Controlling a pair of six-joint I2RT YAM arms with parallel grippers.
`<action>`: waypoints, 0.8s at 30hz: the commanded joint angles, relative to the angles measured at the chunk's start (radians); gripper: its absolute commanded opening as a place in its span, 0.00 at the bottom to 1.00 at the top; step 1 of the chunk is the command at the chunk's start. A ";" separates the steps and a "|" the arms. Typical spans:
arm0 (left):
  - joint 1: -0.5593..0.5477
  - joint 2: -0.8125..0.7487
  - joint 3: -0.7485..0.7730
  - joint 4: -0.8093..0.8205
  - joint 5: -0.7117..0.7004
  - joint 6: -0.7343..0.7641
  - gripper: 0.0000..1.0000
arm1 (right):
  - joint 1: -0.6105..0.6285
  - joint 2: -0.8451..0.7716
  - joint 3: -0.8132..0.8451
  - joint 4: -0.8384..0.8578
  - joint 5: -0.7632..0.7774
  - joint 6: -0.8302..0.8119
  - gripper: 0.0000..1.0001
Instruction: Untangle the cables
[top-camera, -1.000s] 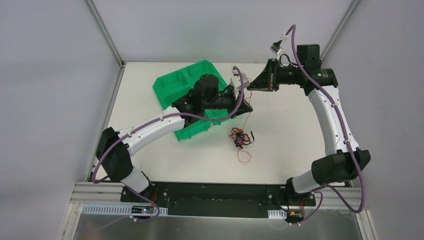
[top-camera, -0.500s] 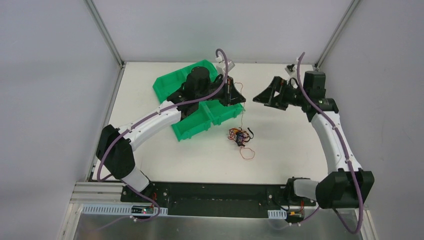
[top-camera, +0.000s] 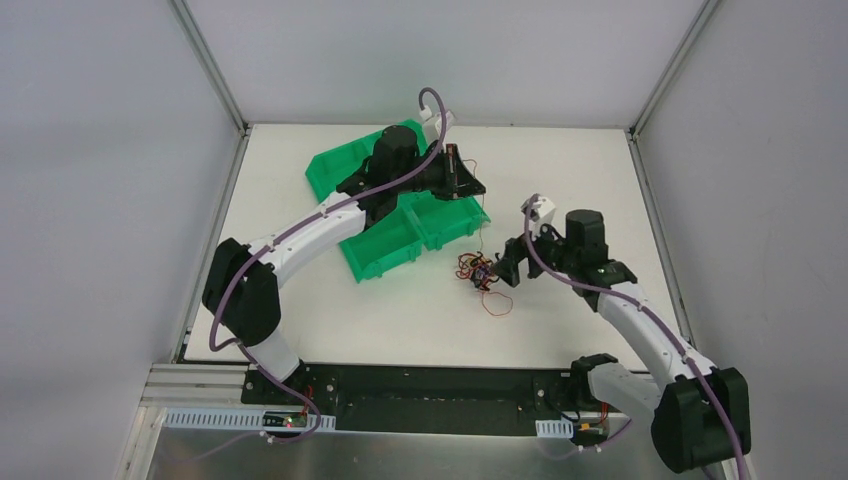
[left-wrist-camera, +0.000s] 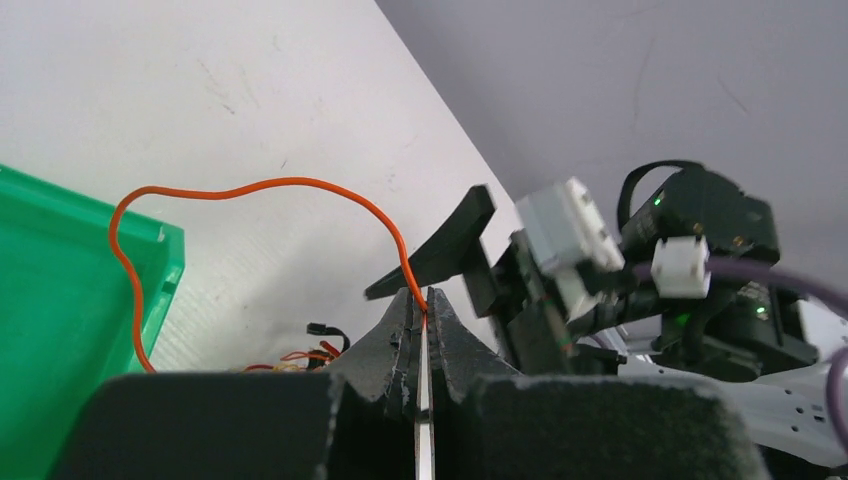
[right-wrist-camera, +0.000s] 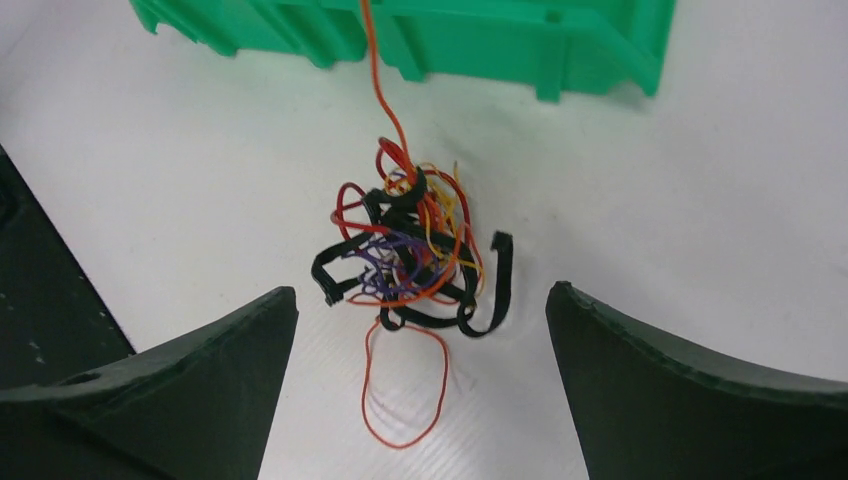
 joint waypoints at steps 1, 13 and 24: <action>0.003 -0.022 0.068 0.031 0.048 -0.034 0.00 | 0.130 0.070 -0.014 0.280 0.096 -0.135 0.99; 0.088 -0.057 0.240 0.097 0.238 -0.077 0.00 | 0.211 0.239 -0.080 0.353 0.200 -0.442 0.47; 0.127 0.005 0.592 0.065 0.339 -0.057 0.00 | 0.177 0.214 -0.096 0.158 0.260 -0.581 0.00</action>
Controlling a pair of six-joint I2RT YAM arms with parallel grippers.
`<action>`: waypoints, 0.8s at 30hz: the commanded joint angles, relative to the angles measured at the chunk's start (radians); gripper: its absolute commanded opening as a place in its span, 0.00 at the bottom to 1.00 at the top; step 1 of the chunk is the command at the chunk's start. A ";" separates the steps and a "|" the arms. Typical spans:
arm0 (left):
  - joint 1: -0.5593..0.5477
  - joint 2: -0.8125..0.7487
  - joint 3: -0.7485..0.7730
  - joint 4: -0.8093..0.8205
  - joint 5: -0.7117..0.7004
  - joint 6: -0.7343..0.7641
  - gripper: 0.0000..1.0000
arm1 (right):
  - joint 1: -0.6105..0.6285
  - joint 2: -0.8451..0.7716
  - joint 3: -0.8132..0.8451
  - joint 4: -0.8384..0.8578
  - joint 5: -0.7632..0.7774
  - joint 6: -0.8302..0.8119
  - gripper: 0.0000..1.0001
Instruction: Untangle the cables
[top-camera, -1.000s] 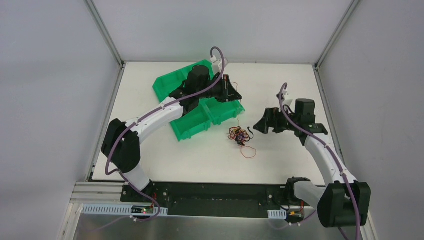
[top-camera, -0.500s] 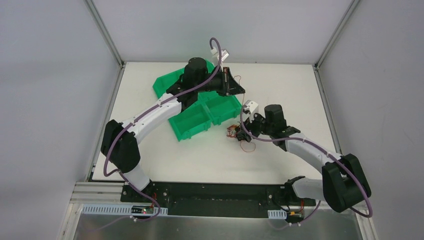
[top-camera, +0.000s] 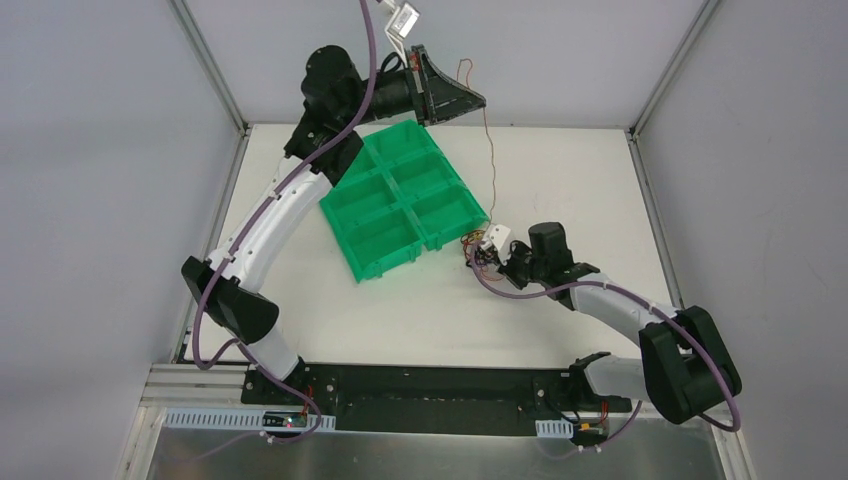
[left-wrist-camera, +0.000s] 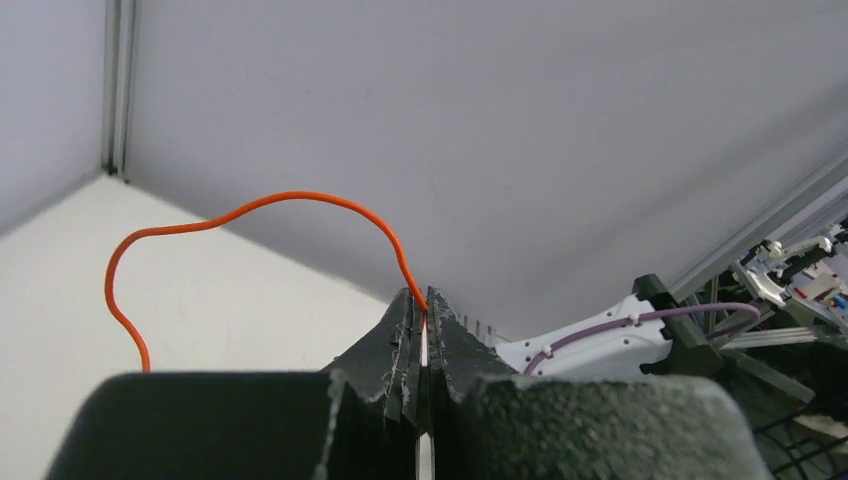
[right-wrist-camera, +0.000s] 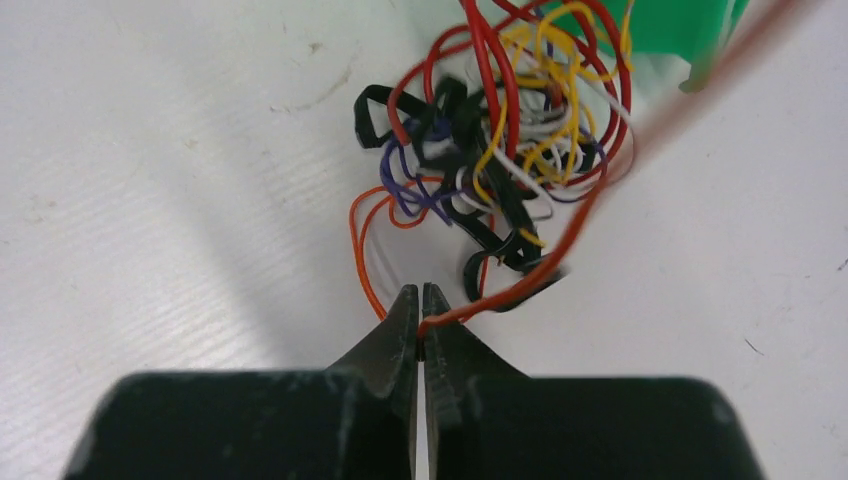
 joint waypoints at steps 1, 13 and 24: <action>0.022 0.012 0.121 0.045 0.052 0.000 0.00 | -0.037 -0.042 -0.006 -0.098 0.017 -0.103 0.00; 0.126 0.068 0.434 -0.065 -0.030 0.111 0.00 | -0.184 -0.078 -0.024 -0.335 -0.009 -0.262 0.05; 0.129 0.016 0.350 -0.038 -0.025 0.129 0.00 | -0.221 -0.260 0.290 -0.416 -0.238 0.063 0.00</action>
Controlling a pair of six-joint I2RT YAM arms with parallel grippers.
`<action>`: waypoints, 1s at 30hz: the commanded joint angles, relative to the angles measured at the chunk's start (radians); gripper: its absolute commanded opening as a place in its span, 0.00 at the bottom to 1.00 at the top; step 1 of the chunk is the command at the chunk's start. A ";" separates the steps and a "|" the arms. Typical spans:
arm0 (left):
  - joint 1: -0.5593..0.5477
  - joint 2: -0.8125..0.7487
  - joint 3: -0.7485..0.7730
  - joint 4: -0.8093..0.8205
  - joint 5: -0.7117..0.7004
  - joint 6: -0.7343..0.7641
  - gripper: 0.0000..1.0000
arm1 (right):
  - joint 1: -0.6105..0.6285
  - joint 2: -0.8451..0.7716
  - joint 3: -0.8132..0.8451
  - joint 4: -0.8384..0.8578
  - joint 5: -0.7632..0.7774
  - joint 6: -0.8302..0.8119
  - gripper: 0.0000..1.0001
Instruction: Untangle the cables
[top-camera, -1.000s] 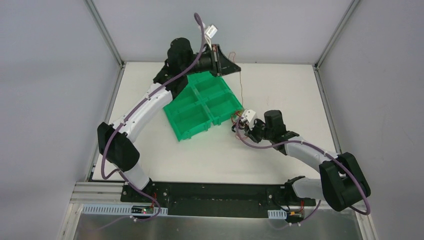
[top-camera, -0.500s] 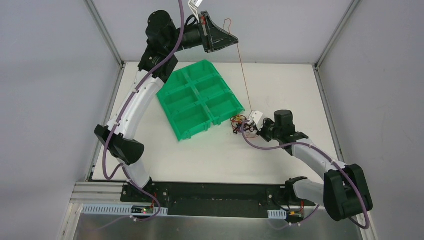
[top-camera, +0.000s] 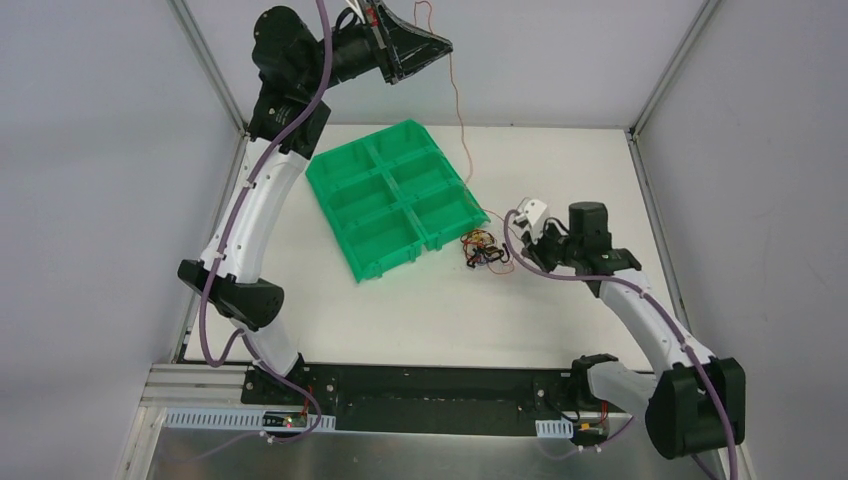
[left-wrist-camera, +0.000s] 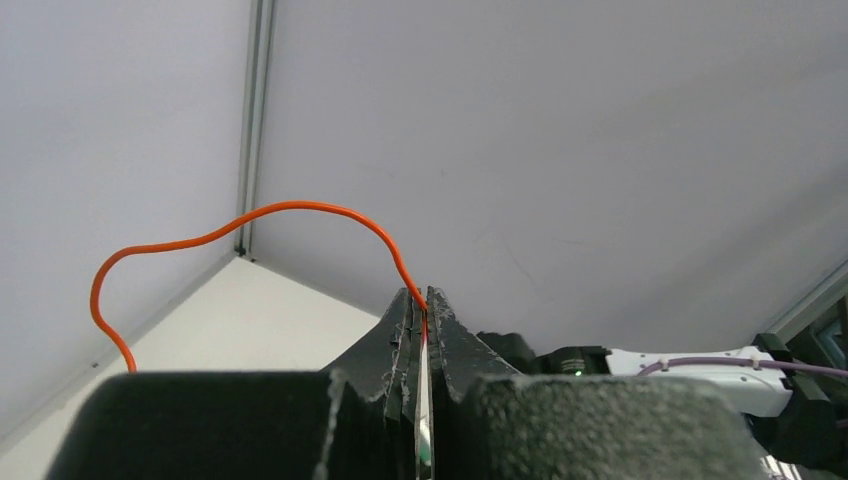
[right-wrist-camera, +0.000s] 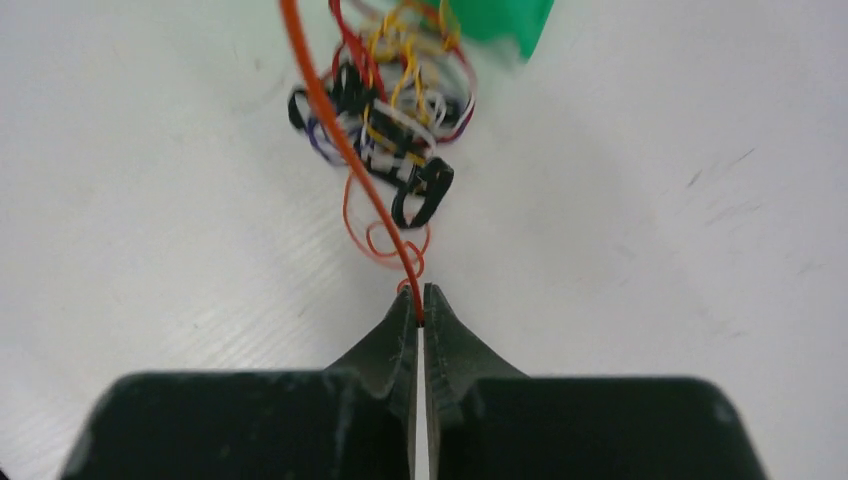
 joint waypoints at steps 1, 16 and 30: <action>0.007 -0.067 0.012 0.076 -0.033 0.057 0.00 | -0.004 -0.120 0.164 -0.050 -0.152 0.145 0.00; 0.073 -0.197 -0.256 -0.177 -0.213 0.289 0.00 | -0.011 -0.119 0.767 -0.023 -0.145 0.541 0.00; 0.074 -0.245 -0.352 -0.236 -0.013 0.305 0.00 | 0.000 0.109 0.922 0.051 -0.155 0.783 0.00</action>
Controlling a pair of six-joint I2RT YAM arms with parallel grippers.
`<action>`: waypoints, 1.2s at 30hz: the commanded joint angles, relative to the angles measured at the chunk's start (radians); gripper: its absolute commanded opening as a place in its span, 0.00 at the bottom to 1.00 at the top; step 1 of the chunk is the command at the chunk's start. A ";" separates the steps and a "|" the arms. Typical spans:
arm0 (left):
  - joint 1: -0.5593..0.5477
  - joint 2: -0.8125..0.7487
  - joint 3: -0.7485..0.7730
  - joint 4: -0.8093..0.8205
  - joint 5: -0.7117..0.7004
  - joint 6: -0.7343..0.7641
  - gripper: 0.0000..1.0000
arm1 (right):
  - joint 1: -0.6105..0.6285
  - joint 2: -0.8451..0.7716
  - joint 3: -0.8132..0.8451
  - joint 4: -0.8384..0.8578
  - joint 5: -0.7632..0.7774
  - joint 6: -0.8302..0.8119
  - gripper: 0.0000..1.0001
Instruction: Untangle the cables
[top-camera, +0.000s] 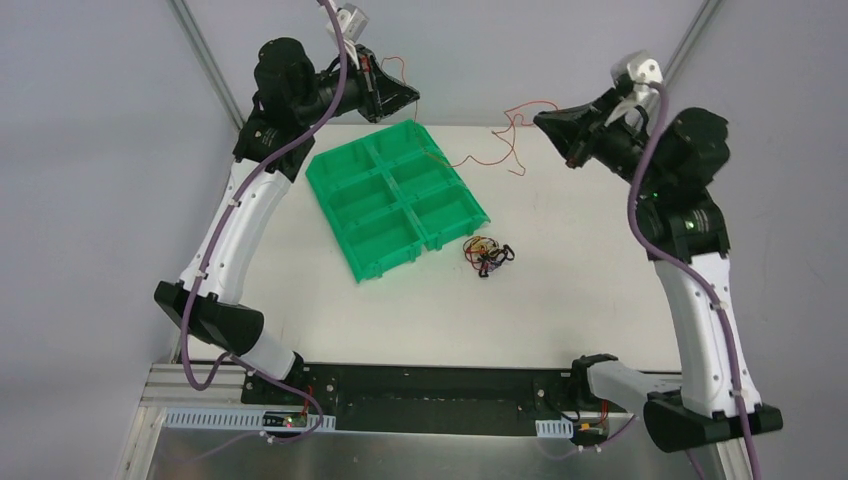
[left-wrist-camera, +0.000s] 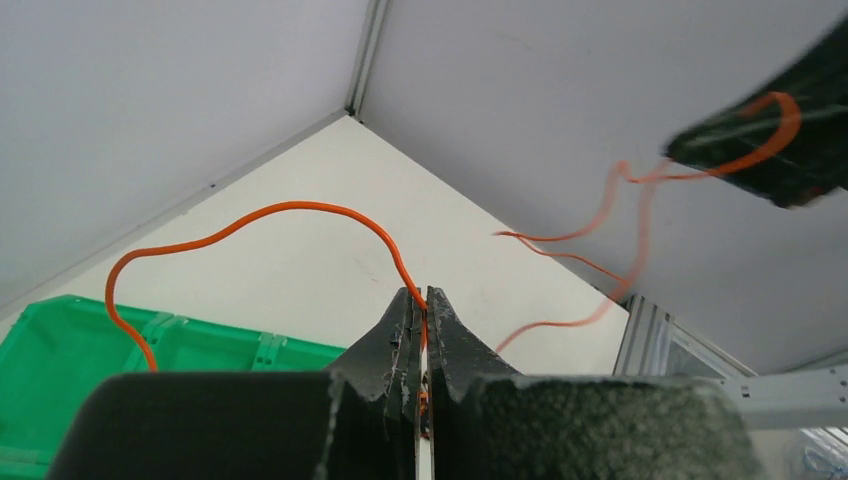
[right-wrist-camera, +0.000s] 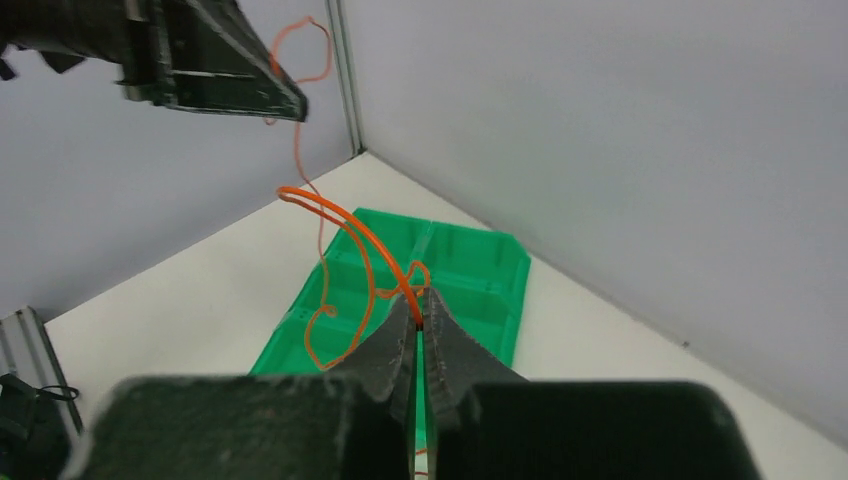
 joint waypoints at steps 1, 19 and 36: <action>0.000 -0.066 -0.024 -0.052 0.092 0.068 0.00 | 0.011 0.153 0.052 0.005 -0.012 0.141 0.00; 0.098 0.380 0.261 -0.165 -0.114 0.398 0.00 | 0.177 0.995 0.640 0.268 0.217 0.463 0.00; 0.169 0.762 0.338 0.003 -0.039 0.426 0.00 | 0.211 1.464 0.787 0.454 0.187 0.659 0.00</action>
